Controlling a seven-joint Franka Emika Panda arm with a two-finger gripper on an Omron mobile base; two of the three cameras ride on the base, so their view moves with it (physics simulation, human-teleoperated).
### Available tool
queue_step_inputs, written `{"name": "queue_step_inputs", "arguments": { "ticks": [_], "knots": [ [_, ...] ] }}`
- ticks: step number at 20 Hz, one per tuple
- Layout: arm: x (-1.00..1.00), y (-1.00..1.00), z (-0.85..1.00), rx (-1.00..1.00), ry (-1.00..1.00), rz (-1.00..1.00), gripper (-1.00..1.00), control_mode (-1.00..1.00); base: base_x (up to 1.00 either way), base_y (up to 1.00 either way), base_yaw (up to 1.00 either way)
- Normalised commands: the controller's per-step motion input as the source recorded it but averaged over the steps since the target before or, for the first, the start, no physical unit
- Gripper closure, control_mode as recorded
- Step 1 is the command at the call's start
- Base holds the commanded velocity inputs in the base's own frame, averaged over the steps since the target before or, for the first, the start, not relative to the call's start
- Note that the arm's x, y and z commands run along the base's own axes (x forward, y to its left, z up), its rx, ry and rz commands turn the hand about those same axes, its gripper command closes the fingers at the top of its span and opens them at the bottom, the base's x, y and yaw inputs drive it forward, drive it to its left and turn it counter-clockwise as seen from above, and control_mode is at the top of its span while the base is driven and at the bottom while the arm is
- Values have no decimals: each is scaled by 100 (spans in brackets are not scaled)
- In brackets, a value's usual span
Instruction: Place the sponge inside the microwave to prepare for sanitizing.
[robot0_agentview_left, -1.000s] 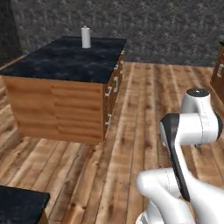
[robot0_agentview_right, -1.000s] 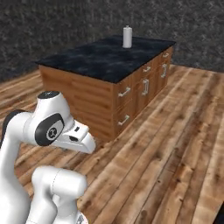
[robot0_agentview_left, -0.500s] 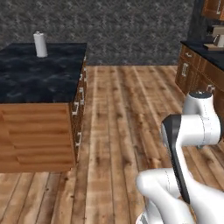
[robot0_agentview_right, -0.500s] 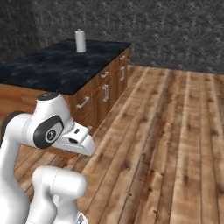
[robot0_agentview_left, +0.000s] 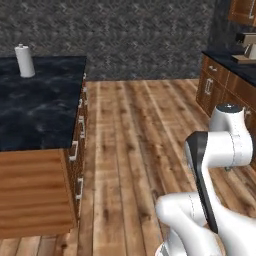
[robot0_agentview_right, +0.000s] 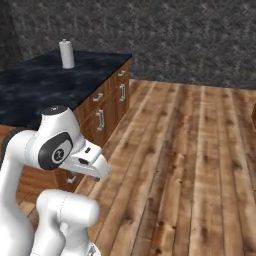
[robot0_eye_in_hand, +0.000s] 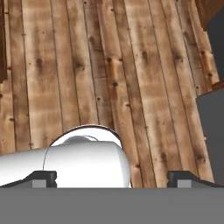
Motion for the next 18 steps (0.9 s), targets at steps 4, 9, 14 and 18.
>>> {"name": "queue_step_inputs", "arguments": {
  "ticks": [4,9,14,18],
  "knots": [
    [0,0,0,0,0,0,-100,100,100,5,-18],
    [0,0,0,0,0,0,-100,100,95,0,-37],
    [0,0,0,0,0,0,-100,100,74,0,-67],
    [0,0,0,0,0,0,-100,100,71,0,-67]
  ]
}}
